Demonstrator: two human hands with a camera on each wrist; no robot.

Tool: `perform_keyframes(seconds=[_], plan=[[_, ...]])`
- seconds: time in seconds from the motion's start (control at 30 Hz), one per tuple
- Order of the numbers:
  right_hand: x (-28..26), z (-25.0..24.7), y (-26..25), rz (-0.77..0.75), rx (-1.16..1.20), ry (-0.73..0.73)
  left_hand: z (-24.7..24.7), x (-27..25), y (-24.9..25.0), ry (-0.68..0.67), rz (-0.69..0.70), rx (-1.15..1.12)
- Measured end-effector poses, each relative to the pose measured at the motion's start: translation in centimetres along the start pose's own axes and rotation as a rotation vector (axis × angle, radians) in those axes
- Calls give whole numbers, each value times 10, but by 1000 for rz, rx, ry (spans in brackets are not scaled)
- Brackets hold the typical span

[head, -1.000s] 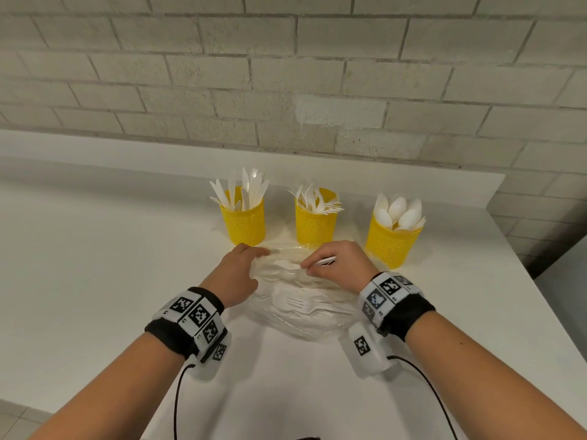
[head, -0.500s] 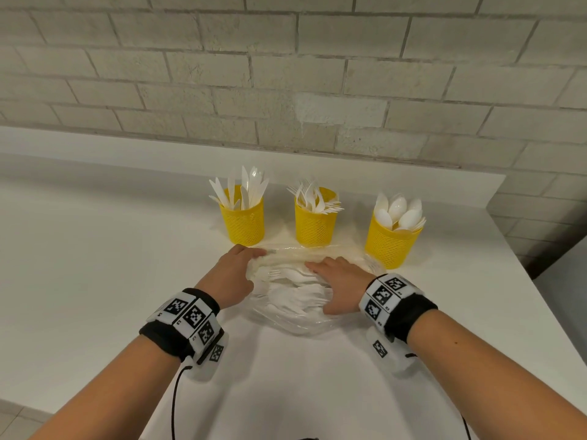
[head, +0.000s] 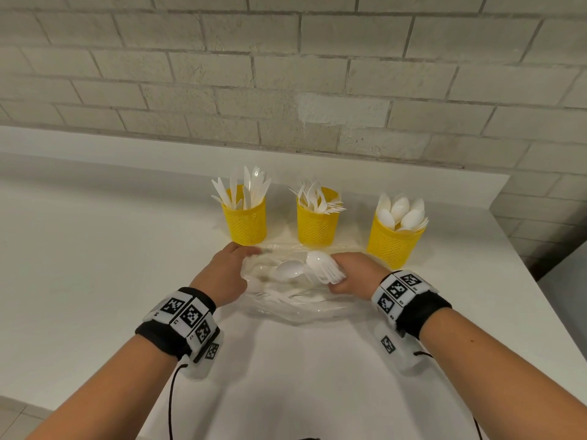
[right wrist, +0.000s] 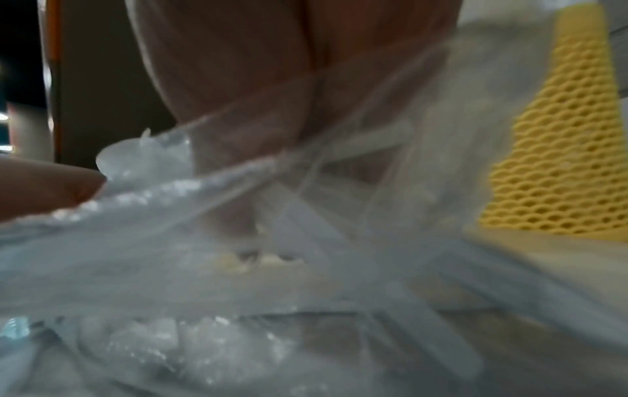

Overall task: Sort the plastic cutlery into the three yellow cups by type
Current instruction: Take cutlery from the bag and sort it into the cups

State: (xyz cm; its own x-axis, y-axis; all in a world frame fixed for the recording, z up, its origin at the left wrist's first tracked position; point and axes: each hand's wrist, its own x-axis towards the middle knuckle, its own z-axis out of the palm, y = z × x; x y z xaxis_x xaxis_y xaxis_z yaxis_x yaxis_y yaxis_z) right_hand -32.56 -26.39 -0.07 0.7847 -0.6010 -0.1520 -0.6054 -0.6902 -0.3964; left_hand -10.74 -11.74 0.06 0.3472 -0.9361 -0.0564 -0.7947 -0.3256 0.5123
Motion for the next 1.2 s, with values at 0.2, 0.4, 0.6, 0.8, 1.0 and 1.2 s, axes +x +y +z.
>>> perform_keyframes(seconds=[0.2, 0.4, 0.6, 0.8, 1.0, 1.2], plan=[[-8, -3, 6, -5, 254, 90, 1, 0, -1, 3, -40, 47], [-6, -16, -21, -51, 651, 275, -4, -3, 29, 203, 127, 140], [0, -20, -56, -70, 941, 402, -3, -6, 84, -156, 257, -243], [-1, -13, -69, -173, 1068, 424, 16, 8, 95, -27, 380, -572], [0, -6, -72, -183, 1032, 366, 29, 9, 90, 30, 433, -634], [0, -19, -79, -135, 1047, 292, 27, 12, 76, 146, 378, -730]])
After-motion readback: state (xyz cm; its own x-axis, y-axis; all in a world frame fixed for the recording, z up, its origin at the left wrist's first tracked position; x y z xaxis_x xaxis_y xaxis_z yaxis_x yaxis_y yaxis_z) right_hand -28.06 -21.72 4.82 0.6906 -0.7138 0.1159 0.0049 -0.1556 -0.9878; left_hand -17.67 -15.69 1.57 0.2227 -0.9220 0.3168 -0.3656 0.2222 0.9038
